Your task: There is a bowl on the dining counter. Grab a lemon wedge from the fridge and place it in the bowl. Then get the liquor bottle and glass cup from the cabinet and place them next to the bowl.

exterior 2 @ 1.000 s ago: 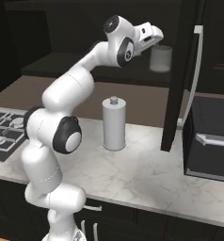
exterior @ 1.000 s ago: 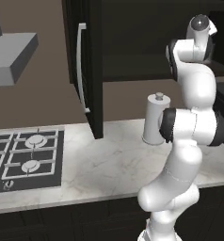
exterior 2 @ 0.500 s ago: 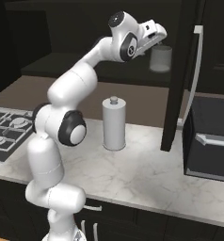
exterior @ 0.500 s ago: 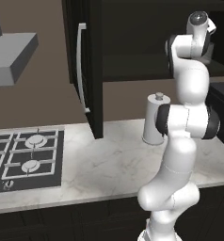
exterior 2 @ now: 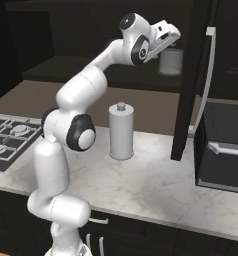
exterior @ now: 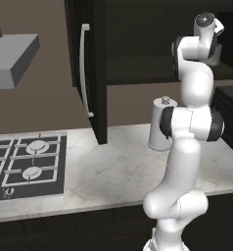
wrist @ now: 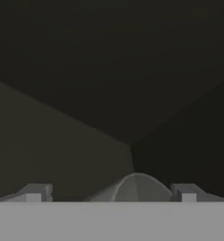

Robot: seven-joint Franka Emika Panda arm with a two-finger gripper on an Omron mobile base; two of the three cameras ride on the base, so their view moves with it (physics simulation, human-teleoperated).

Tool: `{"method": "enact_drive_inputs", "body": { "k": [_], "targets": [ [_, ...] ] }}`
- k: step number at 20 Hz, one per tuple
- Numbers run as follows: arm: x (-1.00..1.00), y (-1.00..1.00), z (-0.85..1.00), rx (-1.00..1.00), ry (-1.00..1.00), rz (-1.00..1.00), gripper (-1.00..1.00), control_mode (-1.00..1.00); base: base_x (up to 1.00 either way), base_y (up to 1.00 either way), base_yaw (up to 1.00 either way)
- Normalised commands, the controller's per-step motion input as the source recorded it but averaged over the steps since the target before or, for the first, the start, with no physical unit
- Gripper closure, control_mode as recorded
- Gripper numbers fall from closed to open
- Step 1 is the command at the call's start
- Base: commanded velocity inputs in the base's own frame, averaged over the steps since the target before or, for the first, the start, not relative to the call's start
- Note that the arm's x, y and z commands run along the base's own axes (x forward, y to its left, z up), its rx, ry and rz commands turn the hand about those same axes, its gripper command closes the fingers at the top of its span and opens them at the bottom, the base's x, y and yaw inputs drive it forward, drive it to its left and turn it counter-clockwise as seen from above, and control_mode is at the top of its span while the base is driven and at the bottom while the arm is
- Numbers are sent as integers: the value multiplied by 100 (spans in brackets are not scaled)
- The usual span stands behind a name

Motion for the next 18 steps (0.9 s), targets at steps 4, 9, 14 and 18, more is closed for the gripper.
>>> {"method": "enact_drive_inputs", "body": {
  "k": [4, 9, 14, 18],
  "targets": [
    [19, -18, 0, -1, 7, 0, -100, -100, 0, 0, 0],
    [3, -16, 0, 0, 11, 0, -100, -100, 0, 0, 0],
    [-3, -2, 0, 0, 17, 0, -100, -100, 0, 0, 0],
    [-5, 0, -3, 0, 26, 0, -100, -100, 0, 0, 0]
  ]
}}
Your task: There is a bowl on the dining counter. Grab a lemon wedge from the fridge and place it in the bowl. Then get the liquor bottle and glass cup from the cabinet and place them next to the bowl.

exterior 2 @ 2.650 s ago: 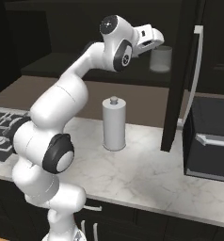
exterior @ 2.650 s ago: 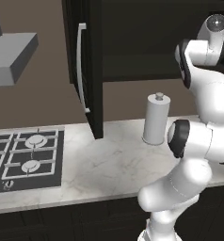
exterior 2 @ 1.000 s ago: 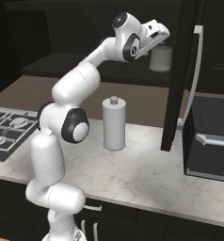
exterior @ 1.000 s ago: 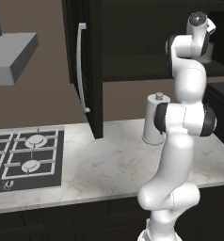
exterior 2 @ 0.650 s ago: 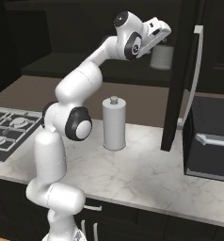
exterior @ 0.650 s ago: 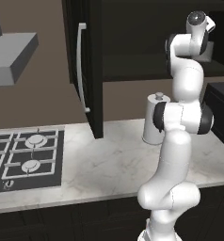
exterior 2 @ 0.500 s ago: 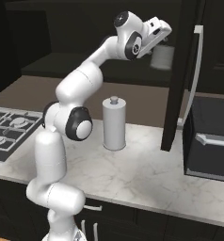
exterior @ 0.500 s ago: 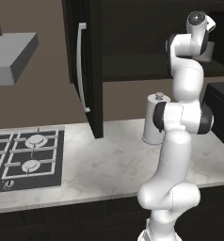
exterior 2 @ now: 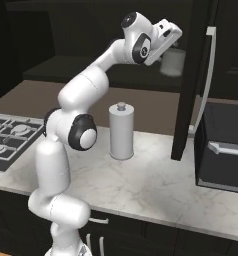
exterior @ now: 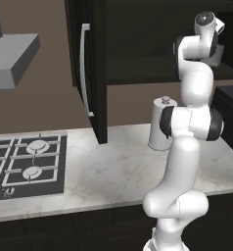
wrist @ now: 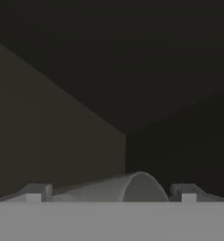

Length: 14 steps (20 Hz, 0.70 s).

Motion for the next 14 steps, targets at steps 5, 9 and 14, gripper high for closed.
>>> {"method": "enact_drive_inputs", "body": {
  "k": [5, 9, 14],
  "targets": [
    [0, 0, -8, 0, 31, 0, -100, -100, 0, 0, 0],
    [0, 0, -16, 0, 28, 0, -100, -100, 0, 0, 0],
    [0, 0, -22, 2, 23, 0, -100, -100, 0, 0, 0]
  ]
}}
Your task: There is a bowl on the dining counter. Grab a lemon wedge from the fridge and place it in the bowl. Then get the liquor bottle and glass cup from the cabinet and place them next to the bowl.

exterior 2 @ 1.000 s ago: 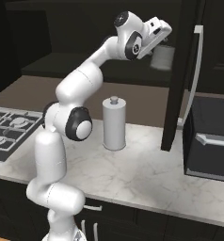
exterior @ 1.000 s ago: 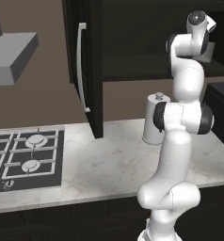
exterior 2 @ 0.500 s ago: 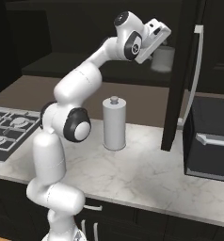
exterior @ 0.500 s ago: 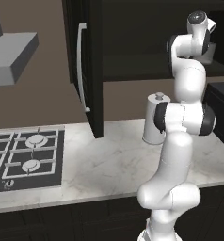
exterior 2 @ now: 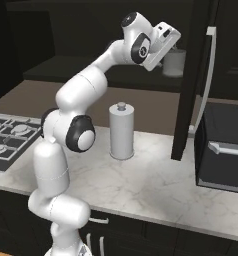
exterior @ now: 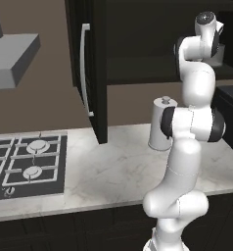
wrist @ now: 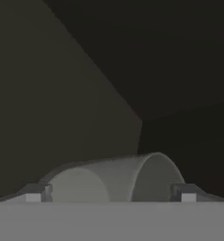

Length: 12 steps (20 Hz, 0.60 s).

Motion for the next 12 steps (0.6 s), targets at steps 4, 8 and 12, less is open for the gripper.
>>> {"method": "enact_drive_inputs", "body": {
  "k": [4, 8, 12],
  "targets": [
    [-9, 0, -28, 2, 23, 0, -100, -100, 0, 0, 0],
    [-22, 1, -29, 2, 22, 0, -100, -100, 0, 0, 0],
    [-15, 6, -29, 2, 21, 0, 100, -100, 0, 0, 0]
  ]
}}
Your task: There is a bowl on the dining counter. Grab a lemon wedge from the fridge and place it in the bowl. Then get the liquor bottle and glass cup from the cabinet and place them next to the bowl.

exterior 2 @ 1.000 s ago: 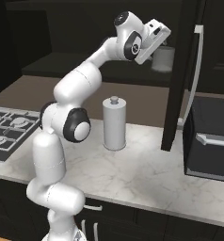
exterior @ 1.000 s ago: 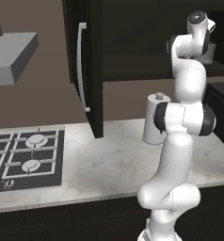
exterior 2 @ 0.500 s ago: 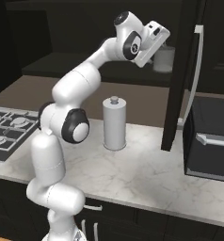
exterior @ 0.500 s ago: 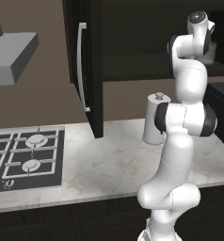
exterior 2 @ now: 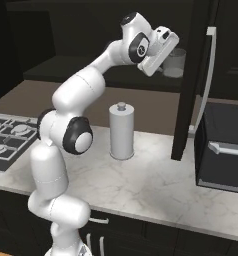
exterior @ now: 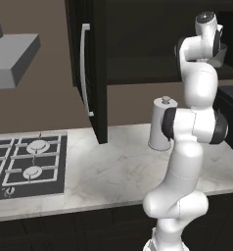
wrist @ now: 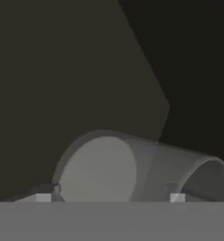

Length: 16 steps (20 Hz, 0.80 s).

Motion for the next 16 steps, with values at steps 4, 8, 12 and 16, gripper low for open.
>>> {"method": "enact_drive_inputs", "body": {
  "k": [4, 8, 12, 16],
  "targets": [
    [-1, 4, -25, 1, 17, 0, 100, -100, 0, 0, 0],
    [0, 1, -16, 2, 8, 0, 100, -100, 0, 0, 0],
    [-23, 1, -3, 3, 2, 0, 100, -100, 0, 0, 0],
    [-86, 10, 0, 6, 0, 0, 100, -100, 0, 0, 0]
  ]
}}
